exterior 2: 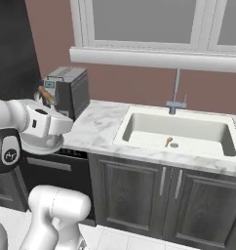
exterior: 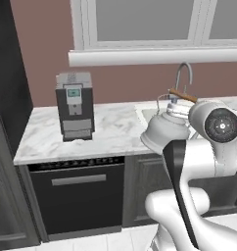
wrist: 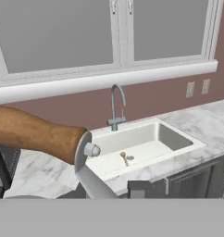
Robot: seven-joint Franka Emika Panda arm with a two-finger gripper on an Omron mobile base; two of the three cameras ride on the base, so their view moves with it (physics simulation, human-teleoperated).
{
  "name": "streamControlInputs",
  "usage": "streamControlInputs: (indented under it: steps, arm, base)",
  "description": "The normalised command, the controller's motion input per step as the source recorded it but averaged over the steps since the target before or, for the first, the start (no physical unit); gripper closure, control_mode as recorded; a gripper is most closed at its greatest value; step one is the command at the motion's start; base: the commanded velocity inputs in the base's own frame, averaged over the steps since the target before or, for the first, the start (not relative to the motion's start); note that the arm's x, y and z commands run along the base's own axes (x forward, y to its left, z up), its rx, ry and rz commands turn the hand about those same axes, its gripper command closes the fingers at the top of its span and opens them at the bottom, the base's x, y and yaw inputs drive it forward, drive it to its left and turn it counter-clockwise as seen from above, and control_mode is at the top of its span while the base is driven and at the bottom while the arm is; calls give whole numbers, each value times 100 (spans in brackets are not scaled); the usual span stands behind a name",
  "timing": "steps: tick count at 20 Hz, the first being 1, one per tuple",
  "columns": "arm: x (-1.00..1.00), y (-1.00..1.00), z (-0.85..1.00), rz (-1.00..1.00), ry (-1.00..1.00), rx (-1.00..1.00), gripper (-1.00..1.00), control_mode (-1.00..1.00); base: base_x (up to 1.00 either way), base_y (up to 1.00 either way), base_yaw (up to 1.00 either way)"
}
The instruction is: Open the cabinet, pick the kettle from the cabinet, and place it in the sink.
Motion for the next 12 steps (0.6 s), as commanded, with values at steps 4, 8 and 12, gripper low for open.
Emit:
streamControlInputs:
  steps: [4,8,12]
  arm:
    - [0,0,0,0,0,0,100,100]
    - [0,0,0,0,0,0,100,100]
    - [0,0,0,0,0,0,100,100]
  base:
    - [28,-50,0]
    - [26,-50,0]
    - [26,-50,0]
